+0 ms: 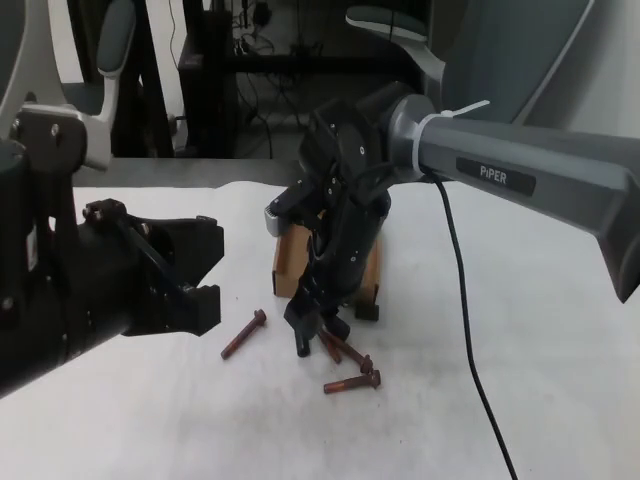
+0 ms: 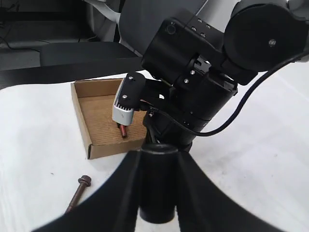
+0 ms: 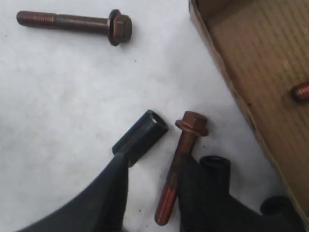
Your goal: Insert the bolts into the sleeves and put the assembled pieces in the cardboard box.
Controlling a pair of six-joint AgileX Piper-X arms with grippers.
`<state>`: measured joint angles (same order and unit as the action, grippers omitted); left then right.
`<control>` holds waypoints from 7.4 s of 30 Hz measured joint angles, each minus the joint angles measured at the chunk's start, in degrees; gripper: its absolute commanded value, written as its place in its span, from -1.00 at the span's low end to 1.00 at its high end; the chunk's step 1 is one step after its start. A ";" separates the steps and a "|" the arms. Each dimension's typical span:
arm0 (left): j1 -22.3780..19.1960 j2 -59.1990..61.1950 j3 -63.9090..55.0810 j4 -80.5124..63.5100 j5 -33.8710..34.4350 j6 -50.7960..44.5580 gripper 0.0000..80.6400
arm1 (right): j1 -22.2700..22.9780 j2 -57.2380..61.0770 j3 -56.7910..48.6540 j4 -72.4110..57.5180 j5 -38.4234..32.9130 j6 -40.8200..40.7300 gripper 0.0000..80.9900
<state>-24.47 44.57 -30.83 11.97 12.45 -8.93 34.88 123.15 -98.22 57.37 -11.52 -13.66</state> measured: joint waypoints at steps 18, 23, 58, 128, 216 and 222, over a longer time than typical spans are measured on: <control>0.00 0.00 0.00 0.00 1.38 0.00 -0.96 | -0.21 4.21 -1.04 -2.90 3.01 -1.32 -0.24; 0.00 0.00 0.00 0.00 1.38 0.00 -0.96 | -0.35 4.21 -1.04 -3.06 4.28 -1.76 -1.00; -1.28 0.00 23.06 -34.08 -2.43 2.03 -0.96 | 5.15 -35.52 22.69 -38.64 -3.46 8.95 -1.00; -21.28 30.89 12.64 -65.50 -15.87 2.90 -0.96 | 11.91 -50.95 62.18 -86.55 13.05 24.13 -1.00; -21.19 30.89 12.40 -72.13 -19.65 0.12 -0.96 | 11.25 -52.25 62.23 -93.09 13.94 21.82 0.19; -16.93 30.89 11.40 -66.69 -16.27 2.83 -0.96 | 8.37 -61.31 62.23 -92.45 15.06 19.44 0.19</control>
<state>-41.40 75.46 -19.42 -54.72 -3.81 -6.10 43.25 61.84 -35.99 -35.08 3.53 5.79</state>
